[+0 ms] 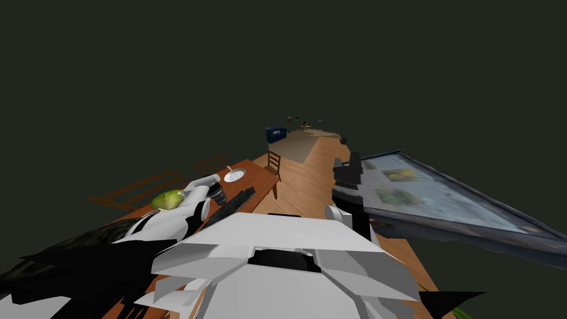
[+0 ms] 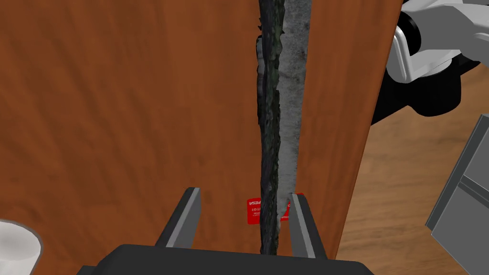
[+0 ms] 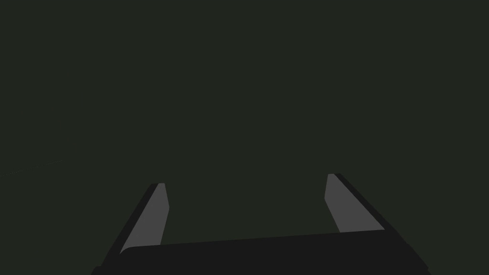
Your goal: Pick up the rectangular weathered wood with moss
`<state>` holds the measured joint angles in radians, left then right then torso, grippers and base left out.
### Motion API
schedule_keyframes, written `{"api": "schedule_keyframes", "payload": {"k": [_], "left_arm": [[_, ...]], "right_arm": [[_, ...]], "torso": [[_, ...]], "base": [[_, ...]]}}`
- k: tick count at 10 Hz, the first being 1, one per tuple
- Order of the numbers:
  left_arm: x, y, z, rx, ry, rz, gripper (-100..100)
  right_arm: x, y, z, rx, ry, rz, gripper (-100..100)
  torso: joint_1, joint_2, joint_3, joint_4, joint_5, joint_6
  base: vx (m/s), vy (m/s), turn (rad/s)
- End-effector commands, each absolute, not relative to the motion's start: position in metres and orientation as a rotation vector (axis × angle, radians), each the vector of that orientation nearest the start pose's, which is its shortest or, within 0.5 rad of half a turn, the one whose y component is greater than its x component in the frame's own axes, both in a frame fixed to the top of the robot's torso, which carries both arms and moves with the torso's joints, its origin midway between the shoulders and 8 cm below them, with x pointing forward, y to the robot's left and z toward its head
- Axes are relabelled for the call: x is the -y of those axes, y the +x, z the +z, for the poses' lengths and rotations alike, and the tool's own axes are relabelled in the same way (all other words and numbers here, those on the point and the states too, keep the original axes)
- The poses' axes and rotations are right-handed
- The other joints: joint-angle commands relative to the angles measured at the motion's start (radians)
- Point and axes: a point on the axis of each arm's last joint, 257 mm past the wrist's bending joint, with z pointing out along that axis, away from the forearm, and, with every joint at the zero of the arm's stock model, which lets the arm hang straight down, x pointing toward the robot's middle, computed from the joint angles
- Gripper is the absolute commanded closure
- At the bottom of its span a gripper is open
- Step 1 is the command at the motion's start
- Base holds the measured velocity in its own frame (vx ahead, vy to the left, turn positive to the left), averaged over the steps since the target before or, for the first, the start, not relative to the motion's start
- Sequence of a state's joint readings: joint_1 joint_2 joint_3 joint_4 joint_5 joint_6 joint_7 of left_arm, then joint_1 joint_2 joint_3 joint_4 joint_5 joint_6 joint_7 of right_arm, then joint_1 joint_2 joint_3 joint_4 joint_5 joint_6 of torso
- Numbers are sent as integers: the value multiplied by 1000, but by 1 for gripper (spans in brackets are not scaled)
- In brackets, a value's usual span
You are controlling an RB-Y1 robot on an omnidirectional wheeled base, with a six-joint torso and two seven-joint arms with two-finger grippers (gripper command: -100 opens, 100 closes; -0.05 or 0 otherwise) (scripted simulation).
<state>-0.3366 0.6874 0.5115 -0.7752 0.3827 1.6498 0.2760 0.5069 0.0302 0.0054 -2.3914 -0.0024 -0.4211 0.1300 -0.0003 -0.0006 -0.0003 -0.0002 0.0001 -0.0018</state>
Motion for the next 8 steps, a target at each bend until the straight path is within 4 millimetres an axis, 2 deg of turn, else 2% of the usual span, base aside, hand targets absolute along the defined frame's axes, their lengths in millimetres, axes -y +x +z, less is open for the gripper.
{"api": "schedule_keyframes", "payload": {"k": [1, 4, 5, 6, 7, 8], "left_arm": [[-541, 253, -412, -968, -3145, 198, 100], [-539, 252, -412, -968, -3151, 203, 100], [-539, 252, -413, -968, -3152, 203, 0], [-545, 256, -399, -961, -3147, 198, 100], [-547, 256, -394, -959, -3148, 198, 100], [-546, 255, -399, -959, -3147, 197, 100]], "right_arm": [[280, 333, 57, -598, 613, 1190, 0], [280, 333, 57, -598, 613, 1190, 0], [280, 333, 57, -598, 613, 1190, 0], [280, 333, 57, -598, 613, 1190, 0], [280, 333, 57, -598, 613, 1190, 0], [280, 333, 57, -598, 613, 1190, 0]], "torso": [[0, 0, 0, 0, 0, 0], [8, -3, -2, -1, 3, 1], [8, -4, -2, -1, 3, 1], [8, -4, -2, -1, 3, 1], [7, -4, -2, 0, 2, 2], [7, -3, -2, 0, 2, 1]], "base": [[0, 0, 0], [-1, -2, 1], [0, 0, 0], [-5, -5, -33], [-6, -5, -34], [0, 0, 0]]}}
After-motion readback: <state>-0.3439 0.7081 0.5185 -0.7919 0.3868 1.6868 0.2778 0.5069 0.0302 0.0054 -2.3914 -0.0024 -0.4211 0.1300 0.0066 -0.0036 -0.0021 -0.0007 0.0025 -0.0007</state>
